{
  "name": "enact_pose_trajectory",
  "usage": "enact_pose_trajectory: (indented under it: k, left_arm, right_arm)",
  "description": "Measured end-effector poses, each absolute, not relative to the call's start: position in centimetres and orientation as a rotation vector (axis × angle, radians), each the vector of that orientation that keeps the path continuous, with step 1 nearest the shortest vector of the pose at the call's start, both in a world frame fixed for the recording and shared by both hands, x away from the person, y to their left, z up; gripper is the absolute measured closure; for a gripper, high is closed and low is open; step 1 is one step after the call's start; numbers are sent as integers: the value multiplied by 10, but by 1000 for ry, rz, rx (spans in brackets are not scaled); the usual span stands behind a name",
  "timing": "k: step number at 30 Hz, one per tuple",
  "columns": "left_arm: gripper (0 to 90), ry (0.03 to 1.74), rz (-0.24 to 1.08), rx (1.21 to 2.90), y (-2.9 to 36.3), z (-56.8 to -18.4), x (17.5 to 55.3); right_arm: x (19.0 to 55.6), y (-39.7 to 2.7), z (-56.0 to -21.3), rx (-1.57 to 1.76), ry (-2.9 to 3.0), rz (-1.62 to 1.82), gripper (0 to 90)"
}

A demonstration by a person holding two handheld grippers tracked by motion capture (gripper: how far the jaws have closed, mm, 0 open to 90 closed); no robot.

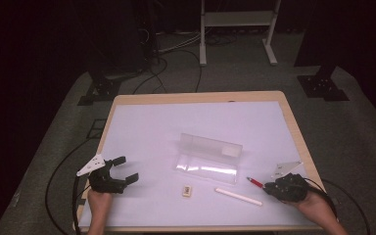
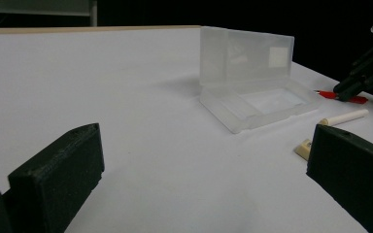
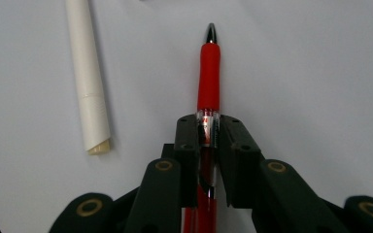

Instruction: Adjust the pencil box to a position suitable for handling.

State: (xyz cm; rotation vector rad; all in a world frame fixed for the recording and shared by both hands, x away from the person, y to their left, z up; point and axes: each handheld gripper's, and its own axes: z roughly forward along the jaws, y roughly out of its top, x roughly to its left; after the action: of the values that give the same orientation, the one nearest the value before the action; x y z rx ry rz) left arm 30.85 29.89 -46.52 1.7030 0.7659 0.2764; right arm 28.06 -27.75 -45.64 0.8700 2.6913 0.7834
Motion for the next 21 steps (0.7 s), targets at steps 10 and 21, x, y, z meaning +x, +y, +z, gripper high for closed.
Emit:
enact_pose_trajectory:
  k: [10,21]
  left_arm:
    - [0,765,275,1703,299,-465,309]
    - [0,765,276,1702,299,-465,309]
  right_arm:
    - [280,-278,-457,893,2681,794,788]
    - [278,-277,-439,863,2649,840,789]
